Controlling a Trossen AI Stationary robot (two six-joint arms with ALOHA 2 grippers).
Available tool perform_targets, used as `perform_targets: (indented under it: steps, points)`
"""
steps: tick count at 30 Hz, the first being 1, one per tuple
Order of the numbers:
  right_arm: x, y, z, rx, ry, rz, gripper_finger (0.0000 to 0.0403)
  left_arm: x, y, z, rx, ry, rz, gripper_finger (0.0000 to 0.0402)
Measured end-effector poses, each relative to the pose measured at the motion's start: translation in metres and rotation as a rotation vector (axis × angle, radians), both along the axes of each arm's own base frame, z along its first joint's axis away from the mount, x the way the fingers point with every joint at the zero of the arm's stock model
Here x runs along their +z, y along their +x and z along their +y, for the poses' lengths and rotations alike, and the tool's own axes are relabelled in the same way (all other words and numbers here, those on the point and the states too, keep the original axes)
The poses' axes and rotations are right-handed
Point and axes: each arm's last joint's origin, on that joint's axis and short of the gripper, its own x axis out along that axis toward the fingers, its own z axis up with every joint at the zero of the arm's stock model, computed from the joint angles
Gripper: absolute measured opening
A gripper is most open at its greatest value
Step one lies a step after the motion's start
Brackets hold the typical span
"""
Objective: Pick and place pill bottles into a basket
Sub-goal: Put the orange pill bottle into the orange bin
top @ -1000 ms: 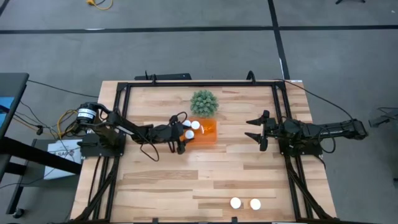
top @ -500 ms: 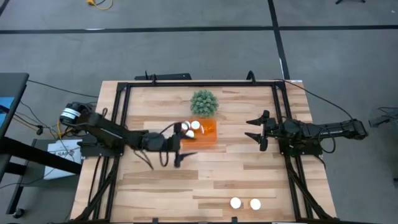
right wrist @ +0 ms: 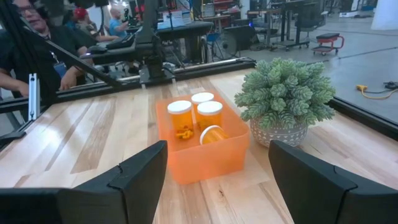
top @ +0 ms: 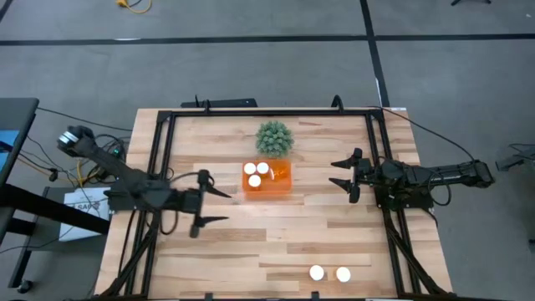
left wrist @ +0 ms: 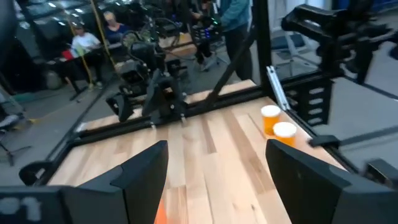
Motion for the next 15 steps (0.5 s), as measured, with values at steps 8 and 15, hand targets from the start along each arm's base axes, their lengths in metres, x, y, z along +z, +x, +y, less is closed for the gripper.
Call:
perform_targets:
  steps: [8, 15]
  points:
    - [0.0, 0.0, 0.0, 0.0, 0.0, 0.0, 0.0276, 0.017, -0.039, 0.017, -0.177, -0.035, 0.012, 0.0261]
    - [0.0, 0.0, 0.0, 0.0, 0.0, 0.0, 0.0276, 0.011, -0.072, 0.036, -0.198, -0.076, -0.081, 0.0261]
